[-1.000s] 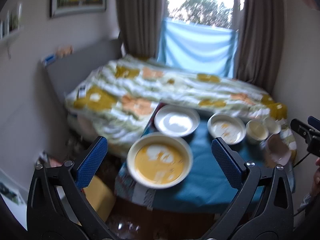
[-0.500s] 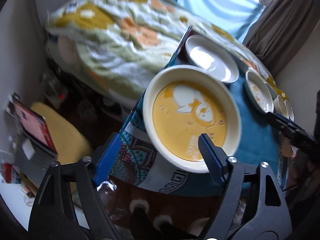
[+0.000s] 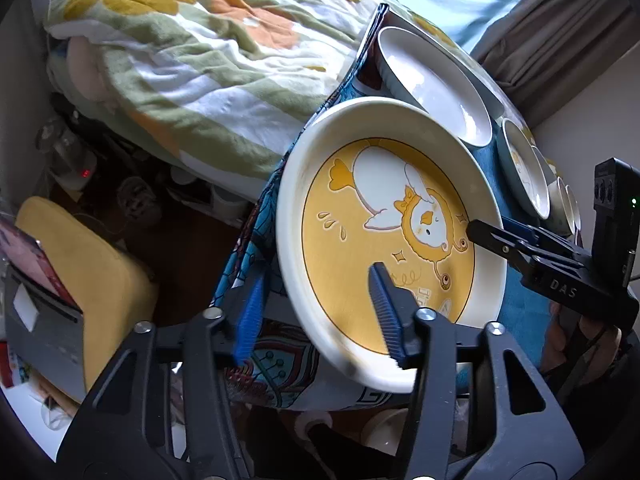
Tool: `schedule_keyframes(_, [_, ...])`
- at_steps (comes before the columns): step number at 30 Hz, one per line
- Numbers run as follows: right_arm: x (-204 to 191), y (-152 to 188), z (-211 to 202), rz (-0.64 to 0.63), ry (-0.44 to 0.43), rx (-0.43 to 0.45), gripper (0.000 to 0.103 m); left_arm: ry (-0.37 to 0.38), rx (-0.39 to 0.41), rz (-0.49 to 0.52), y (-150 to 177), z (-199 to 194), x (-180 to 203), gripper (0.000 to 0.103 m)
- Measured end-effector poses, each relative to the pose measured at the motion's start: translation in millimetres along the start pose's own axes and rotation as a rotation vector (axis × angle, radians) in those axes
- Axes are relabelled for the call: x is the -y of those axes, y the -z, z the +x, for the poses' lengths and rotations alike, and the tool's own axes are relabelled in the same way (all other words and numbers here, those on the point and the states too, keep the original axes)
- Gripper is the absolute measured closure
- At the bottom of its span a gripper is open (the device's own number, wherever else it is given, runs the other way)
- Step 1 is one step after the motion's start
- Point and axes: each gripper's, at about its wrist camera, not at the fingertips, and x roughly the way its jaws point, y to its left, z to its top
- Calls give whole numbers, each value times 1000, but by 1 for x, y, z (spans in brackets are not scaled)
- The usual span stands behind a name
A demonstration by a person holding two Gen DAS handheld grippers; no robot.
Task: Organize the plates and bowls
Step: 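Reach down and grip the rim of the large yellow duck plate with both grippers, then lift the yellow duck plate with both grippers, set it down beside the bowls, release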
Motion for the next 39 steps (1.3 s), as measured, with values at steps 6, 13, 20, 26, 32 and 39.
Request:
schedule_keyframes(6, [4,-2,13,16,-16,-27,79,-6,-20,13,-3,7,-2,81])
schedule_keyframes(13, [9,0,11,44,-48,-22,85,-36,-12,40,-2,7,0,85])
schedule_keyframes(20, [3,1,8,29,-28,-14,85,-87,28,135,2,1,10,85])
schedule_keyframes(26, [0,7,-1,11,-6,15,85,-109,49,179,0,-7,20,85])
schedule_keyframes(32, [1,16,-25,17,24,71,85,-105,74,222,1,-19,40,85])
schedule_keyframes(39, [27,42,-76,74,55,153,85,-95,116,329,5,-35,98,85])
